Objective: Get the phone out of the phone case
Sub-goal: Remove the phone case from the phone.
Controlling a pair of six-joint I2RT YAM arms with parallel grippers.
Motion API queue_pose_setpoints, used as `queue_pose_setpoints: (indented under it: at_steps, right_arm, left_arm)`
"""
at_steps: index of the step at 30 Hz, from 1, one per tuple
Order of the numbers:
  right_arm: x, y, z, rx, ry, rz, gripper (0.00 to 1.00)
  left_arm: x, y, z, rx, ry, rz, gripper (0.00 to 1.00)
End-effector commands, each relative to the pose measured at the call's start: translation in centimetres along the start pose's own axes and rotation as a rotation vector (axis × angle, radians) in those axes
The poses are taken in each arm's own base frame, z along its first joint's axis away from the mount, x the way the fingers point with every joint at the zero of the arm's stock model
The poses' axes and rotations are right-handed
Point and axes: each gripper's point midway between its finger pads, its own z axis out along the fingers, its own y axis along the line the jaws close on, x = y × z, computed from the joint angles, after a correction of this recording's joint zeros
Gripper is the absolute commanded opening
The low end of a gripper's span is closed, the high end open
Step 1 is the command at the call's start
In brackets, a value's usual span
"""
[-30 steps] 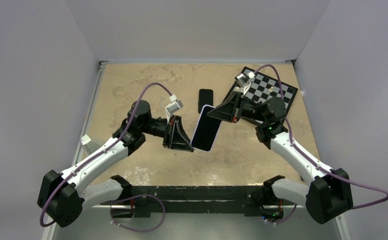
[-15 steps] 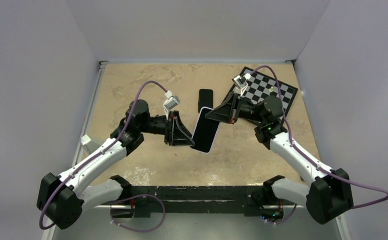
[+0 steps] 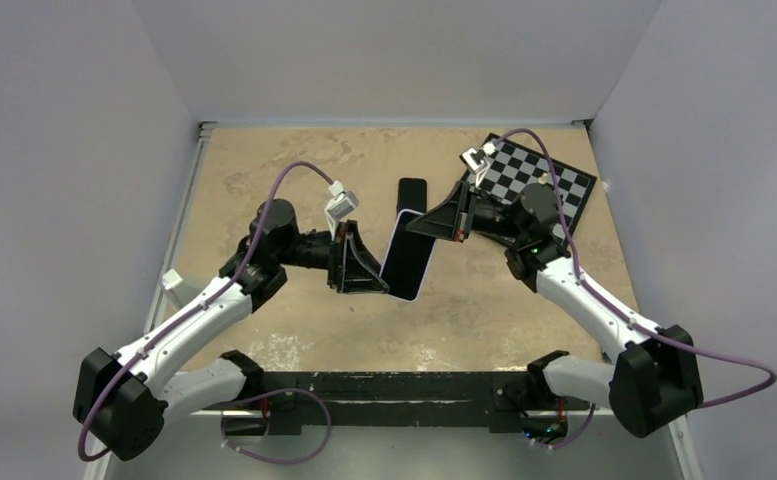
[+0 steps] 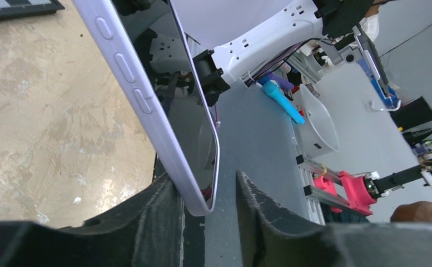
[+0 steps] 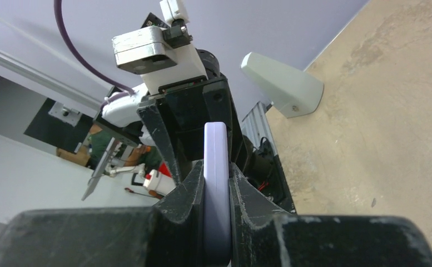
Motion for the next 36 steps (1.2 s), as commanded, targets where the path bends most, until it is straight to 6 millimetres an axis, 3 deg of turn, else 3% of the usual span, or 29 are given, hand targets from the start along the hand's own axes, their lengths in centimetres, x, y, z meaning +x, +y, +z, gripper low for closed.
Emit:
queue_pose_setpoints:
  at_steps: [1, 5, 15, 23, 28, 32, 36]
  right_arm:
    - [-2.8, 2.3, 0.5, -0.045, -0.064, -0.072, 0.00]
    - [-2.9, 2.2, 0.5, -0.048, -0.066, -0.070, 0.00]
    - [-2.8, 1.7, 0.2, -0.048, -0.050, -0.066, 0.00]
    - [-2.6, 1.4, 0.2, -0.046, -0.044, -0.058, 0.00]
    - [-2.8, 1.2, 0.4, -0.045, -0.043, -0.035, 0.00]
    - [-2.3, 0.6, 0.5, -0.076, -0.028, 0.014, 0.00]
    - [-1.2, 1.1, 0.2, -0.159, -0.001, 0.094, 0.00]
  left_arm:
    - [-0.3, -0.7, 0.1, 0.043, 0.009, 0.028, 0.39]
    - [0.0, -1.0, 0.0, 0.069, 0.039, 0.027, 0.35]
    - [0.8, -1.3, -0.1, 0.091, 0.073, 0.029, 0.46]
    - [0.3, -1.1, 0.3, 0.107, 0.082, 0.033, 0.29]
    - [0.0, -1.8, 0.1, 0.130, 0.037, 0.152, 0.06]
    - [-1.5, -3.7, -0.2, 0.193, -0.082, 0.316, 0.00]
    - [-3.8, -6.3, -0.3, 0.323, -0.175, 0.408, 0.00]
